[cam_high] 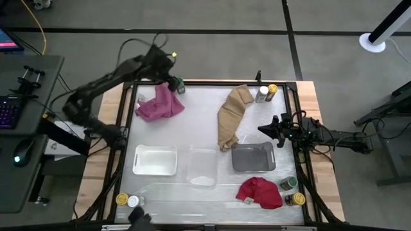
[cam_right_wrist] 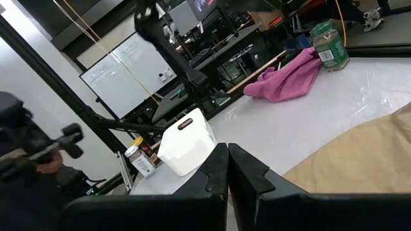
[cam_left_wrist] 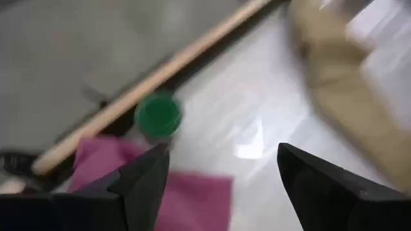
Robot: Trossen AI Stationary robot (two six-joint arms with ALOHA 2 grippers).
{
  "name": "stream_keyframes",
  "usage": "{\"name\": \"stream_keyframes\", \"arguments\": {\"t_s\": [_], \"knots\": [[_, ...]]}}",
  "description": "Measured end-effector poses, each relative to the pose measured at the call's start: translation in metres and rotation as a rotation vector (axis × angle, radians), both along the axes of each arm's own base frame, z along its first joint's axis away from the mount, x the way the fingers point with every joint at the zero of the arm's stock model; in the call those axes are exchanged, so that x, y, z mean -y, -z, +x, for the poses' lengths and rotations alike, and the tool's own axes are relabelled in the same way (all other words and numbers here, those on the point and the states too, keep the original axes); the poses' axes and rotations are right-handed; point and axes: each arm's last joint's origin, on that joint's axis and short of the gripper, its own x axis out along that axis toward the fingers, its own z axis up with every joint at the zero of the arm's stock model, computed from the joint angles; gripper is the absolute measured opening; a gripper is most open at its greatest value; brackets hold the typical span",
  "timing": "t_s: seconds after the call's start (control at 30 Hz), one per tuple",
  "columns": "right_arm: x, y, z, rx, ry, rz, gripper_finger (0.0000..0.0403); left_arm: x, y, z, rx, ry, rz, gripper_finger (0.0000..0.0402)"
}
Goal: Sort spices by type
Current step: Put the top green seasoning bottle into the white bin
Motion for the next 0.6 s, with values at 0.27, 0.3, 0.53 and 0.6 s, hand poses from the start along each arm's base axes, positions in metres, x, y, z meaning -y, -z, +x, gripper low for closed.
{"name": "stream_keyframes", "arguments": {"t_s": [0.27,0.3,0.53,0.6], "knots": [[0.0,0.0,0.0,0.0,0.0,0.0,0.0001,-0.033,0.032,0.028,-0.16,0.04,-0.099,0.028],[0.0,0.0,0.0,0.0,0.0,0.0,0.0001,-0.036,0.034,0.03,-0.165,0.039,-0.089,0.028],[0.0,0.0,0.0,0.0,0.0,0.0,0.0001,-0.048,0.057,0.037,-0.339,0.046,0.0,0.028],[0.0,0.0,0.0,0.0,0.0,0.0,0.0001,-0.051,0.061,0.038,-0.354,0.059,0.015,0.028]]}}
